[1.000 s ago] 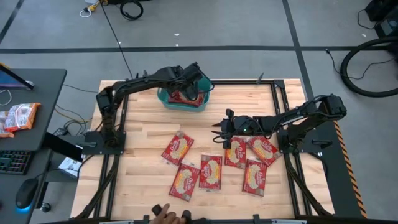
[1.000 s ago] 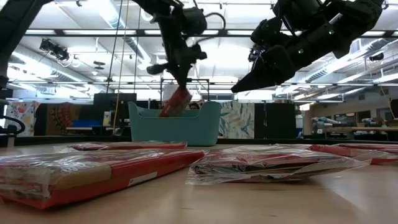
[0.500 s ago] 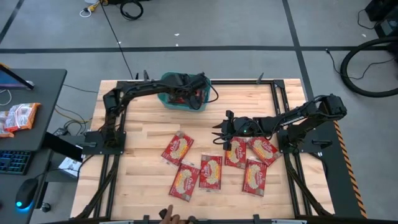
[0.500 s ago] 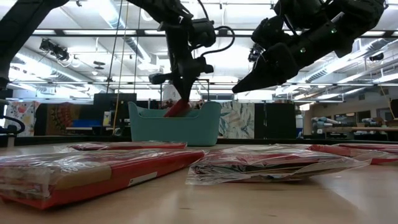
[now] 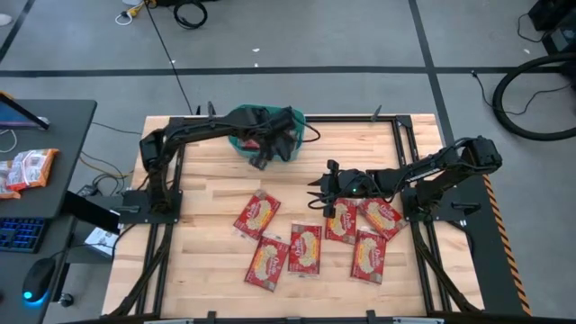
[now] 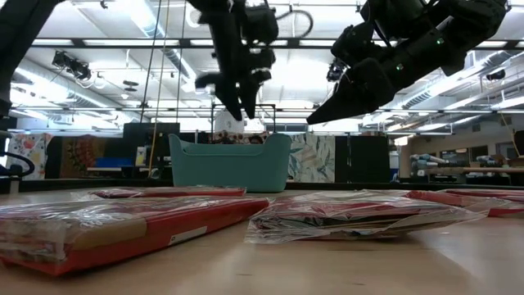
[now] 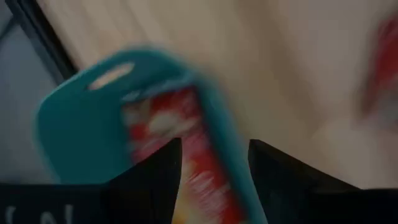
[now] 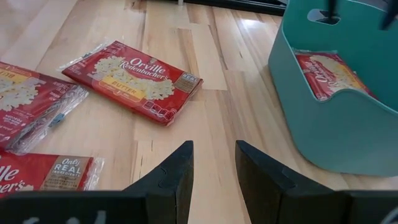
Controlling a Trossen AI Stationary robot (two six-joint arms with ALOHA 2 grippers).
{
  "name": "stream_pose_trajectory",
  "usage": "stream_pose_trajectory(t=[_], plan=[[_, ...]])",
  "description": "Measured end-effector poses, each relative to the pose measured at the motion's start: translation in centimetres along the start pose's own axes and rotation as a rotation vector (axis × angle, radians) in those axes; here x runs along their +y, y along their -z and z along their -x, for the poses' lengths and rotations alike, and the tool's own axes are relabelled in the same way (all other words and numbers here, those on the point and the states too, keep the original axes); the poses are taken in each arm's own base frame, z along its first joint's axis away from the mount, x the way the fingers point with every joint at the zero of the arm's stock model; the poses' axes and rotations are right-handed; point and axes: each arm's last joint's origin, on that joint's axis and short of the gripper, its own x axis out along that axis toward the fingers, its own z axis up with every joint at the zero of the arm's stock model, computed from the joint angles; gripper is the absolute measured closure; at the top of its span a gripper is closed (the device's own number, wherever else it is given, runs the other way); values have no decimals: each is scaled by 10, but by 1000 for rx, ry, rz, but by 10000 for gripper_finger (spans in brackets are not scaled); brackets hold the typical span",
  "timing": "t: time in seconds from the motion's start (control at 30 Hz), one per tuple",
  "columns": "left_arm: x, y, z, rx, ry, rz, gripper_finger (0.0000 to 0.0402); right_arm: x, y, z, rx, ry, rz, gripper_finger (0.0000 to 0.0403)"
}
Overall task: Sort popcorn bags into baskets
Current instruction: Put the red popcorn bag into the green bin
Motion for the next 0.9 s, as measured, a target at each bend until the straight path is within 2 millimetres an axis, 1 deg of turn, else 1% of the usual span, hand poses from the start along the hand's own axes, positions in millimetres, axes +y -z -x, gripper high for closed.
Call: stream_pose_trajectory(t=[0.07, 0.13, 0.2, 0.27, 0.33, 0.57, 0.7, 0.83, 0.9], plan=[[-9, -5, 5, -31, 63, 154, 214, 0, 0, 0, 0, 0, 1, 279], [-19, -10, 7, -25, 141, 308, 218, 0, 0, 0, 0, 1, 2, 279], [-32, -14, 9, 8, 239, 420, 222, 0, 0, 0, -4, 1, 2, 279], [-45, -20, 11, 47, 304, 485, 225, 0, -1, 0, -6, 1, 3, 279], [-57, -28, 13, 90, 332, 521, 227, 0, -1, 0, -8, 2, 7, 279], [-88, -54, 21, 137, 281, 598, 228, 0, -1, 0, -6, 5, 12, 279], [-99, -64, 25, 158, 212, 615, 228, 0, 0, 0, 0, 4, 13, 279], [-109, -72, 27, 142, 209, 586, 228, 0, 0, 0, 2, 3, 4, 279], [-113, -78, 26, 104, 201, 576, 228, 0, 0, 0, 3, 0, -2, 279]])
